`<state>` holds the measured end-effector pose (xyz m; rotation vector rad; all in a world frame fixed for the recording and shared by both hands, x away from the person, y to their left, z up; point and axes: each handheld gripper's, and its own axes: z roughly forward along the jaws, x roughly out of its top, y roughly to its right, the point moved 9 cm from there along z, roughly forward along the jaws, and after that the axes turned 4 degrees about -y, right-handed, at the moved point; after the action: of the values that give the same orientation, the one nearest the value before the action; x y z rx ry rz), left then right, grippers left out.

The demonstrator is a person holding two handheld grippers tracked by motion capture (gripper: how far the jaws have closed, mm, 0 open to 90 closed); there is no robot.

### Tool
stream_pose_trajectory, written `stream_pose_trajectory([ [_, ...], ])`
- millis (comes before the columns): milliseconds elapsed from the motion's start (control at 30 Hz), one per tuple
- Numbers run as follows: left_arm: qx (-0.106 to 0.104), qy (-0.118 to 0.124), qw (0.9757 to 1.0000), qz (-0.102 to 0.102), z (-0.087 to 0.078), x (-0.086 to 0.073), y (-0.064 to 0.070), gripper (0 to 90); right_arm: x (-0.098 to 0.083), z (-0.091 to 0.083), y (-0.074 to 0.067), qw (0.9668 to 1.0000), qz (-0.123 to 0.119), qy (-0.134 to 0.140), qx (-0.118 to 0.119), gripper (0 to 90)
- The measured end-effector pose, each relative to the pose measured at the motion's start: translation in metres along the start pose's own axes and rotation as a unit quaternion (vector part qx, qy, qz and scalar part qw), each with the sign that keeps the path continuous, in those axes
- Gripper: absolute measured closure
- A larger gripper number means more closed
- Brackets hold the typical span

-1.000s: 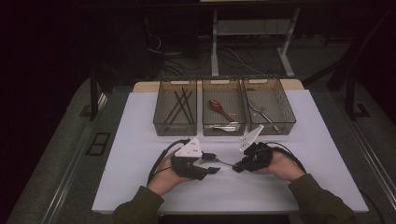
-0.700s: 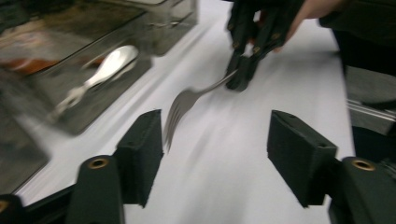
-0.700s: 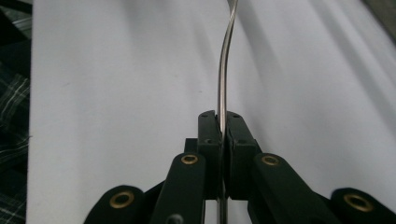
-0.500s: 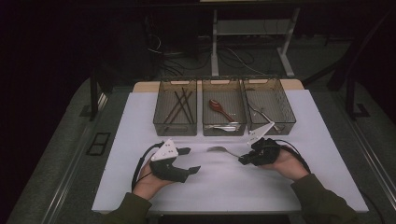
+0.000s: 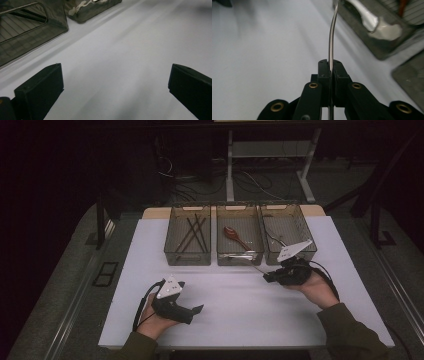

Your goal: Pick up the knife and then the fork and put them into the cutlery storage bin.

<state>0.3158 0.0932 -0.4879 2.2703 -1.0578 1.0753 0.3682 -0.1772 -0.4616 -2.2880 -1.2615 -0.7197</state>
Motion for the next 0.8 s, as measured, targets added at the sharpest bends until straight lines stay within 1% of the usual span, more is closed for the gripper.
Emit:
stream_pose_trajectory([
  [133,-0.002,-0.002,1.0,0.004,0.002,0.0,0.0,0.0,0.006,-0.012,0.012,0.9995,0.018,0.022,-0.014,86.1],
  [267,-0.009,-0.005,0.9999,0.005,0.003,-0.001,0.001,0.0,0.009,-0.021,0.022,0.9987,0.028,0.033,-0.027,86.1],
  [400,-0.012,-0.006,0.9999,0.004,0.004,-0.001,0.002,0.0,0.012,-0.03,0.035,0.997,0.049,0.042,-0.043,86.1],
  [433,-0.013,-0.005,0.9999,0.004,0.004,-0.001,0.002,0.0,0.013,-0.032,0.038,0.9968,0.05,0.043,-0.046,86.1],
  [500,-0.013,-0.004,0.9999,0.007,0.004,-0.001,0.002,0.0,0.014,-0.038,0.046,0.9955,0.061,0.046,-0.056,86.1],
  [633,-0.014,-0.003,0.9999,0.009,0.004,-0.001,0.002,0.0,0.019,-0.047,0.061,0.9923,0.079,0.062,-0.073,86.1],
  [733,-0.013,-0.002,0.9999,0.011,0.004,0.0,0.002,0.0,0.021,-0.053,0.072,0.9897,0.092,0.068,-0.086,86.1],
  [800,-0.013,-0.001,0.9999,0.01,0.003,0.0,0.002,0.0,0.021,-0.054,0.079,0.9882,0.101,0.066,-0.094,86.1],
])
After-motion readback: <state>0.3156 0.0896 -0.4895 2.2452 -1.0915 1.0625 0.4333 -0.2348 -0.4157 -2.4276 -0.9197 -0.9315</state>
